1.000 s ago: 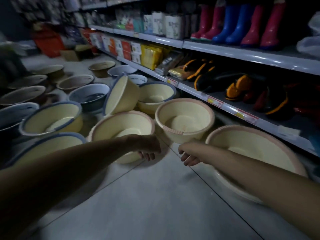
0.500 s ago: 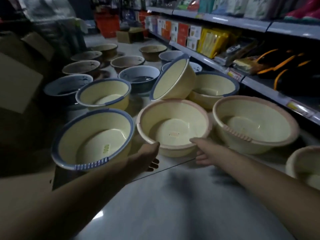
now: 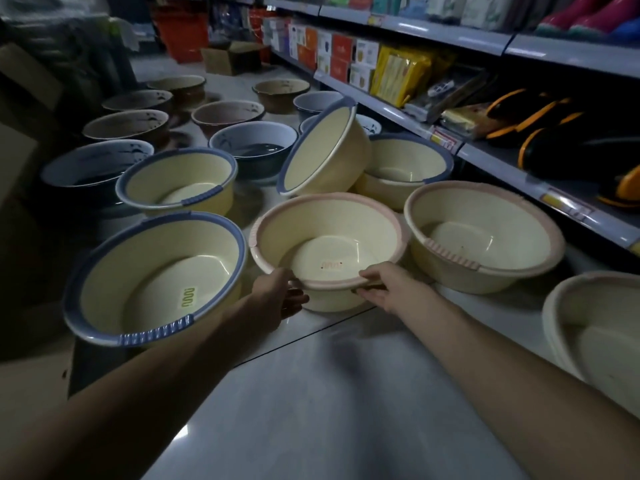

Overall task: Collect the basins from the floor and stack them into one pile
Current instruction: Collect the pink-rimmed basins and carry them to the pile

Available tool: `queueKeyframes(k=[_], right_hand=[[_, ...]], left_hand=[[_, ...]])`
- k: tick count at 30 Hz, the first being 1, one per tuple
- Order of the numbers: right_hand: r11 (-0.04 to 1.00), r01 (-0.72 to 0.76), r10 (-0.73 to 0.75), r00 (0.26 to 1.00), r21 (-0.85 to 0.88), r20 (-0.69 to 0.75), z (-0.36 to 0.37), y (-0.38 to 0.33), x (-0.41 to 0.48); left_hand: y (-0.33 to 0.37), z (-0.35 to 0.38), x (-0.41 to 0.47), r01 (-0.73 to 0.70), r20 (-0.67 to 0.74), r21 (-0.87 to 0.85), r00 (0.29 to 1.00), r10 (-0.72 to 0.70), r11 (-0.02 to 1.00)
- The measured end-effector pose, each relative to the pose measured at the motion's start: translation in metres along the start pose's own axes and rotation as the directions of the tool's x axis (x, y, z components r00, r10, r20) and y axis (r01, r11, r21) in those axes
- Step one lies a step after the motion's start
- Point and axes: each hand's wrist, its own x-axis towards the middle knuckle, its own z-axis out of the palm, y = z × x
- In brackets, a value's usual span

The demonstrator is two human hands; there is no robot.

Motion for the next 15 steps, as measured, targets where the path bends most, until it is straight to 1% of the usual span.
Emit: queueKeyframes(k=[4,8,11,15], right_hand=[[0.998,0.065,-0.066,0.996,-0.017,-0.063,-0.016,-0.012,-0.024],[0.987,0.149,-0.156,0.980,-0.059,-0.122,-0.033,-0.032,-0.054],[0.969,0.232,-0.244,0.956,-0.089,-0.163,-0.050,-0.064,-0.083],[0.938,0.339,-0.347,0.909,-0.078,-0.230,-0.088,-0.104,-0.122]], left_hand=[[-0.006,-0.003,-0.028,0.020,0.057,0.030,0.998,-0.022,0.999],[-0.006,0.006,-0.056,-0.038,0.074,0.034,0.997,0.036,0.999],[0.010,0.023,-0.082,-0.059,0.075,0.063,0.996,0.054,0.996],[0.045,0.054,-0.125,-0.106,0.052,0.092,0.993,0.101,0.990]])
